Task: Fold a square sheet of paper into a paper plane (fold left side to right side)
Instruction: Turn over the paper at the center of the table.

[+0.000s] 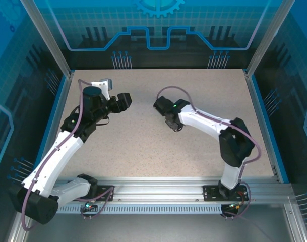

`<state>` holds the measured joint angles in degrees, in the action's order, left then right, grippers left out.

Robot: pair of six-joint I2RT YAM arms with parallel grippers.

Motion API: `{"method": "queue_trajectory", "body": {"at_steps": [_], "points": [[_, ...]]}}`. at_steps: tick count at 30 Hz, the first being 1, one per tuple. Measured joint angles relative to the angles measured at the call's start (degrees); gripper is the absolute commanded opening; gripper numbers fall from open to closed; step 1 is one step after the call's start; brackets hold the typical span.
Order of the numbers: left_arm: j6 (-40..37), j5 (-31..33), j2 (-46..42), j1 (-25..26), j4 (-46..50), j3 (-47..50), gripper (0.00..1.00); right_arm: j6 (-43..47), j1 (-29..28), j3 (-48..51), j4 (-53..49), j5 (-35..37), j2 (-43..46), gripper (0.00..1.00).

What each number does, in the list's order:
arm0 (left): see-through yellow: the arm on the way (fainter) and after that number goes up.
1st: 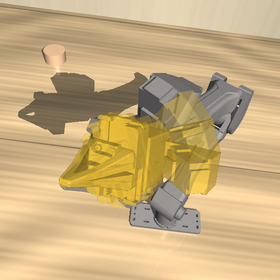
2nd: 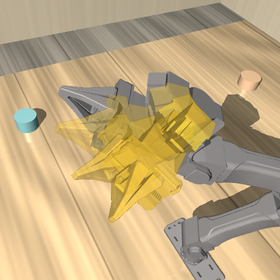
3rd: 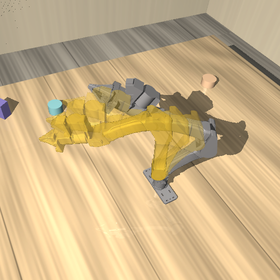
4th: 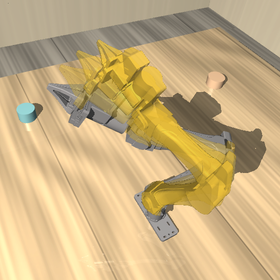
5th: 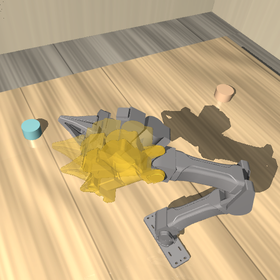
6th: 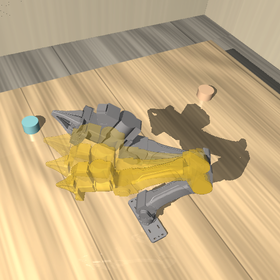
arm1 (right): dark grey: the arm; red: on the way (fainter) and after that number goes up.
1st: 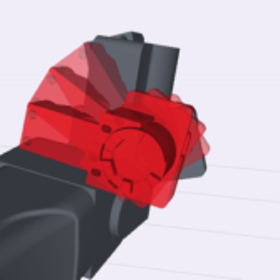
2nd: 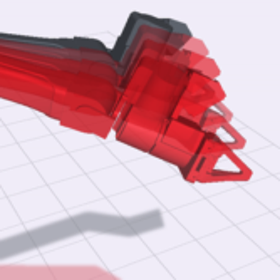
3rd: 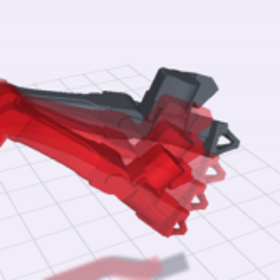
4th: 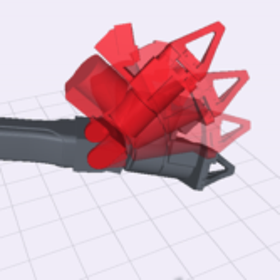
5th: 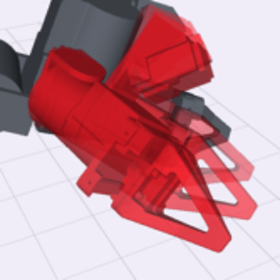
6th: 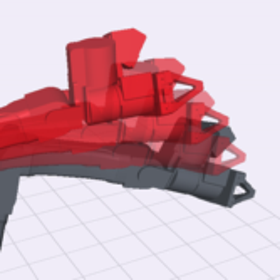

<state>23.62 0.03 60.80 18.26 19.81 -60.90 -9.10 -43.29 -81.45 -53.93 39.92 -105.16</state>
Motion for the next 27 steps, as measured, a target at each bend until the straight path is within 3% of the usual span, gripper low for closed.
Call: {"method": "queue_trajectory", "body": {"at_steps": [6,10,14,17,23,27], "points": [[0.0,2.0,-0.2,0.0,0.1,0.2,0.82,0.2,-4.9,-0.8,-4.2,9.9,-7.6,0.14],[0.4,2.7,-0.2,0.0,0.7,0.6,0.83,1.9,-7.1,-0.7,-4.7,9.3,-10.3,0.35],[1.6,2.8,0.3,-0.2,1.4,0.6,0.85,3.1,-8.0,0.2,-3.6,2.4,-9.5,0.57],[3.5,2.0,1.9,-0.5,1.6,0.7,0.85,3.3,-7.9,2.0,-2.6,-4.0,-7.1,0.67],[7.9,-4.1,8.3,-1.3,0.2,2.9,0.84,1.6,-4.7,8.2,1.3,-18.0,4.1,0.74],[11.4,-11.6,16.2,-1.3,-4.1,4.2,0.8,-1.3,2.5,14.9,7.0,-27.8,14.7,0.76]]}}
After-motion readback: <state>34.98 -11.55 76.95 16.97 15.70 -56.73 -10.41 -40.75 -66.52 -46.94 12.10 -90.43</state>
